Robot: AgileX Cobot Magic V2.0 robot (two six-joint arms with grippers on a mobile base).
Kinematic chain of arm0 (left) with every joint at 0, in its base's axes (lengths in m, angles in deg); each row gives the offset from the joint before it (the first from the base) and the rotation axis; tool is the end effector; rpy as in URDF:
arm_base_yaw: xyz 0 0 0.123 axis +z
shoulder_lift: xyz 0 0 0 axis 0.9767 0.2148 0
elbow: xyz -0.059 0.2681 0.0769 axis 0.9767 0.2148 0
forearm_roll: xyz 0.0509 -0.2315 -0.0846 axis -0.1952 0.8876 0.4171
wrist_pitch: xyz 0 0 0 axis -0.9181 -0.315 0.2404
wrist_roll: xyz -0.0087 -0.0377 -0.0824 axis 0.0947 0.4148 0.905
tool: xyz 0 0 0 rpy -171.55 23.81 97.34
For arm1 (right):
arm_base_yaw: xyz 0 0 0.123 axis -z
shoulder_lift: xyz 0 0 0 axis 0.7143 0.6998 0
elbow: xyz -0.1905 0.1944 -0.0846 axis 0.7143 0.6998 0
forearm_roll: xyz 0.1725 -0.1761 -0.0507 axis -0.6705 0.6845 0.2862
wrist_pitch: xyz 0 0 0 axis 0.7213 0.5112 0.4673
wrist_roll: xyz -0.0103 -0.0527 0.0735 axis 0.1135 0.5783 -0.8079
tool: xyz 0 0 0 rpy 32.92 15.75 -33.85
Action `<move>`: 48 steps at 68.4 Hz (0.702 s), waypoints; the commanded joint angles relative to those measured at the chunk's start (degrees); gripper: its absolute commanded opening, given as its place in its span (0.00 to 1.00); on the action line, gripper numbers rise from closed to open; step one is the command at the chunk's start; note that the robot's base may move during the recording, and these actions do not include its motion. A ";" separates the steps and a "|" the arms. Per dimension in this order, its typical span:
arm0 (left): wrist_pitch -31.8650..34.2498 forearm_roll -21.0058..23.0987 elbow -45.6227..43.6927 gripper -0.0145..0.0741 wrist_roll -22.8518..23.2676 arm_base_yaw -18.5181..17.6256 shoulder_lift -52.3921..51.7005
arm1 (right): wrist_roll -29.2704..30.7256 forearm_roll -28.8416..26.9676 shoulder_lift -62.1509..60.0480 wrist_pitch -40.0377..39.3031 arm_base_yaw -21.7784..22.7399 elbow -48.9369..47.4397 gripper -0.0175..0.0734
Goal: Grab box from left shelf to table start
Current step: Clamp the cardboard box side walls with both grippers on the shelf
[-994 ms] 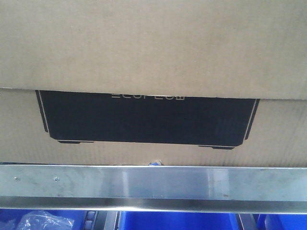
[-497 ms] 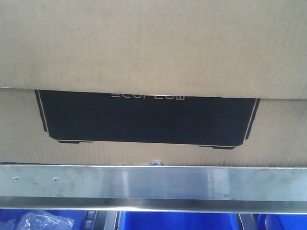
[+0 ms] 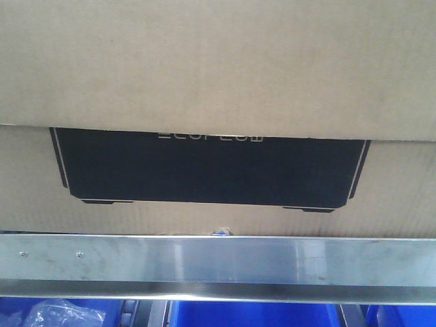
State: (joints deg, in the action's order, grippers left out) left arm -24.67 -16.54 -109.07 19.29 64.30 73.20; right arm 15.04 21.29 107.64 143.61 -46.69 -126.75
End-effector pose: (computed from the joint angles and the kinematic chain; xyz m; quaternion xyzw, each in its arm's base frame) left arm 0.2784 -0.0641 0.4022 0.0845 0.9545 -0.0309 0.2842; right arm 0.3017 0.0164 0.3659 -0.0330 0.9541 0.0570 0.2920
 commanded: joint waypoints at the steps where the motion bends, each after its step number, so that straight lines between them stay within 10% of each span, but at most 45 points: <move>1: 2.33 -0.05 -1.99 0.38 0.62 -0.44 -1.76 | 0.75 1.07 -1.89 -2.58 0.08 -1.96 0.56; 11: 2.33 -0.05 -1.99 0.03 0.62 -0.44 -1.76 | 0.70 1.07 -0.95 -1.10 0.08 -1.86 0.24; 48: 3.90 -0.05 -1.99 0.06 2.56 -1.28 -4.41 | 0.70 1.09 -0.46 -2.14 0.08 -2.07 0.26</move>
State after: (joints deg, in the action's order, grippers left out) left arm -24.35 -16.27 -109.09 20.53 63.70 72.82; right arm 14.92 21.40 108.65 143.68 -46.84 -127.28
